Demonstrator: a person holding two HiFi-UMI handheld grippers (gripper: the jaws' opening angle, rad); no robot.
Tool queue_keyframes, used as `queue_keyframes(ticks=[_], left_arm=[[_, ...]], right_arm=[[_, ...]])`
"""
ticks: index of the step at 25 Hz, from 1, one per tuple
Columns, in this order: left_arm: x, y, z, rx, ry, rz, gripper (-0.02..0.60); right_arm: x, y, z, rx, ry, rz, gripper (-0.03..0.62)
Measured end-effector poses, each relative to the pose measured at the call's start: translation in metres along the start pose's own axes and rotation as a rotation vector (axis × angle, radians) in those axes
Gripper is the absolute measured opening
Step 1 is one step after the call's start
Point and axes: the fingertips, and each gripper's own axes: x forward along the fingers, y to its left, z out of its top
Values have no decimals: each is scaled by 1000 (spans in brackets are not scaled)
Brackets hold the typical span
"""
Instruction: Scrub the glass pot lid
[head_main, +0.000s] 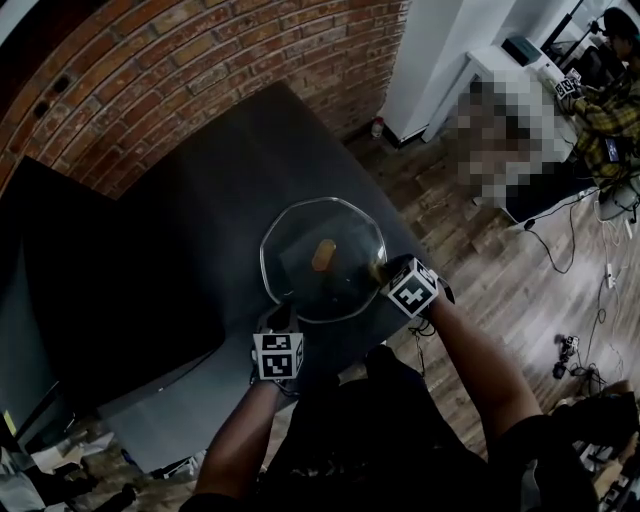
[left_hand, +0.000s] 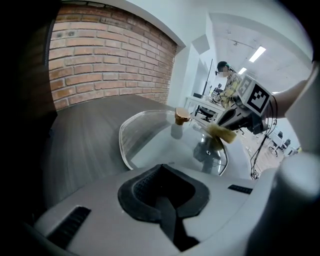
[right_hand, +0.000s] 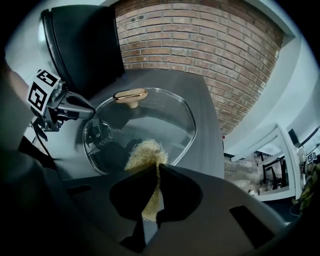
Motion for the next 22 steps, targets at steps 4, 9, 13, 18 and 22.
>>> queue_keyframes(ticks=[4,9,13,18,22], left_arm=[[0,-1,-1,16,0,-21,32],[-1,-1,-2,37,6,-46,32],[0,0,-2,54,-2,-63,32],[2,0,-4,77,1,-85,32],[-1,-4,-2,89,13,-102,32]], right_arm=[[0,25,-5,43,-20,14,24],[-2,59,-1,107,-66,10,25],[-1,87,9,126,-94,24,25],[4,115,28,129,-122,51,25],[11,140,44,97,-132,78,25]])
